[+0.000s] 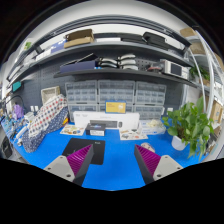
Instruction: Arrange mouse
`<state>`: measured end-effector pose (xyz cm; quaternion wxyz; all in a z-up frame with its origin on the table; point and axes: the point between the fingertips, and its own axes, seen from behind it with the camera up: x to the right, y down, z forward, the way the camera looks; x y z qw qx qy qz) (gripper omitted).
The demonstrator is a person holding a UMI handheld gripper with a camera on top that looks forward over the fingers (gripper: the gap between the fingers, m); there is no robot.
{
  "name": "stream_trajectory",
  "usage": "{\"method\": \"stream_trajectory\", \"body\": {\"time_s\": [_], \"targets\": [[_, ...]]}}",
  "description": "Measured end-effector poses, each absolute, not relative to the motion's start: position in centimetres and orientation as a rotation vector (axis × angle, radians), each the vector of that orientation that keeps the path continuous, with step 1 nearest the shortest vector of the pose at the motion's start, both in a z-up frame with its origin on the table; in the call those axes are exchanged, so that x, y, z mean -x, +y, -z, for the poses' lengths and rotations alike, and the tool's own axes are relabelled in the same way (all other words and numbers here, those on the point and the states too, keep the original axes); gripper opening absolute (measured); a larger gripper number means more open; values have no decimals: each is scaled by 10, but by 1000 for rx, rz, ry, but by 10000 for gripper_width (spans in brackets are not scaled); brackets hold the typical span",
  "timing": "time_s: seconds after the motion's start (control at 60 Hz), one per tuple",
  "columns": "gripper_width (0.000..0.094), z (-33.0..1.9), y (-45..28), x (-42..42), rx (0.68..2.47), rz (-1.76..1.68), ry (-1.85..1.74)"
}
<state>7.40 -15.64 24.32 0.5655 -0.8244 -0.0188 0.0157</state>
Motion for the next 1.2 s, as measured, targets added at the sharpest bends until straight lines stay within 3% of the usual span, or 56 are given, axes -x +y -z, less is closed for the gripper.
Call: {"method": "stream_trajectory", "body": {"time_s": [0.367, 0.55, 0.817, 1.2], "targets": [[862, -90, -158, -151, 2124, 21, 33], [854, -35, -133, -214, 2195, 76, 93], [831, 0, -38, -282, 2235, 119, 87], [726, 14, 82, -305, 2261, 32, -12]]}}
